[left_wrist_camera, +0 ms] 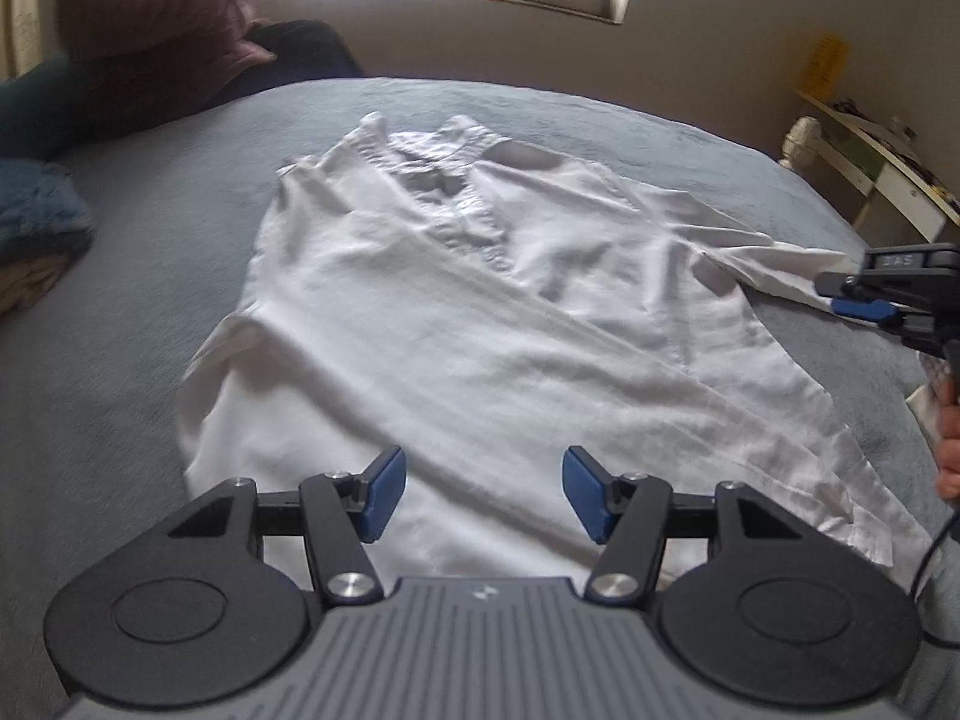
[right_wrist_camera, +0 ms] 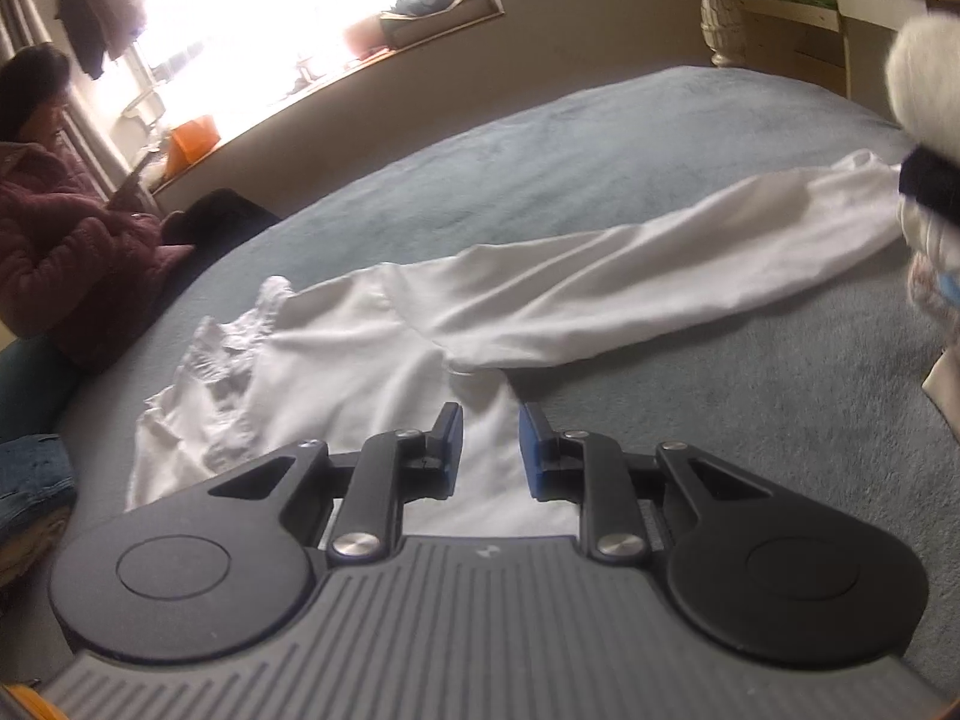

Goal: Fold clothes

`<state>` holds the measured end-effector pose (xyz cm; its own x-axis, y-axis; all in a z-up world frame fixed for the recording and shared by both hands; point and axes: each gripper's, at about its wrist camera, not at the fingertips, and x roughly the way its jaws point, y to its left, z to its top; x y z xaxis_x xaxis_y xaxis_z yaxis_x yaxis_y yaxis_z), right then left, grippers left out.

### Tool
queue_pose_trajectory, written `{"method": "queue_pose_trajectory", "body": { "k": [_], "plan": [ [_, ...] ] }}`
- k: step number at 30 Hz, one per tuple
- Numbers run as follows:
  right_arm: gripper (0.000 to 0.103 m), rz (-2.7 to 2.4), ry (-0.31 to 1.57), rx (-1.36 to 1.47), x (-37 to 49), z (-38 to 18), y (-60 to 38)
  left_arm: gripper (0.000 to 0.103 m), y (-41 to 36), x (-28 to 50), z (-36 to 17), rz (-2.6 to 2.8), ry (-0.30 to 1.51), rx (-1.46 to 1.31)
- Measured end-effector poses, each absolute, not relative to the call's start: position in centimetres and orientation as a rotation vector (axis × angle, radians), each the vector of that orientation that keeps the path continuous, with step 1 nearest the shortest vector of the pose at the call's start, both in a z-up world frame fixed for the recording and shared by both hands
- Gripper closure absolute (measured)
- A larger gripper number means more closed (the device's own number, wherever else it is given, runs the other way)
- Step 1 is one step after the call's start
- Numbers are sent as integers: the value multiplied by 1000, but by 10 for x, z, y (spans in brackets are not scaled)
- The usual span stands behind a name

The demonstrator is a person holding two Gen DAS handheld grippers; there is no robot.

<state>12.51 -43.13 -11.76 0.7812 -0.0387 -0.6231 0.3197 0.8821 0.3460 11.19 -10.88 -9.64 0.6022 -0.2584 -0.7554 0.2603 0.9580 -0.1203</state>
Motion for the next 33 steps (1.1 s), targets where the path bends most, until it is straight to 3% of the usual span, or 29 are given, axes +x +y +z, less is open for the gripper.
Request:
{"method": "queue_pose_trajectory", "body": {
  "k": [5,7,14,16,24,26,28,31,33],
  "plan": [
    [82,-267,605,540,149,-130,-467,44,-118,140,-108,-345,861,-1],
    [76,-311,589,615,158,-136,-486,44,-120,149,-115,-355,872,-7],
    [69,-558,545,833,175,-168,-529,44,-128,160,-134,-387,884,20],
    [57,-642,531,868,180,-177,-535,45,-129,164,-139,-383,899,15],
    [51,-846,359,1044,201,-198,-561,46,-129,170,-144,-370,911,13],
    [54,-855,318,1053,205,-200,-565,46,-129,170,-143,-369,913,14],
    [92,-833,312,1033,209,-200,-564,46,-130,170,-143,-367,915,14],
    [101,-740,303,973,213,-190,-561,46,-129,170,-142,-367,919,11],
    [102,-651,300,869,215,-173,-550,46,-129,170,-142,-367,922,7]
  ]
}}
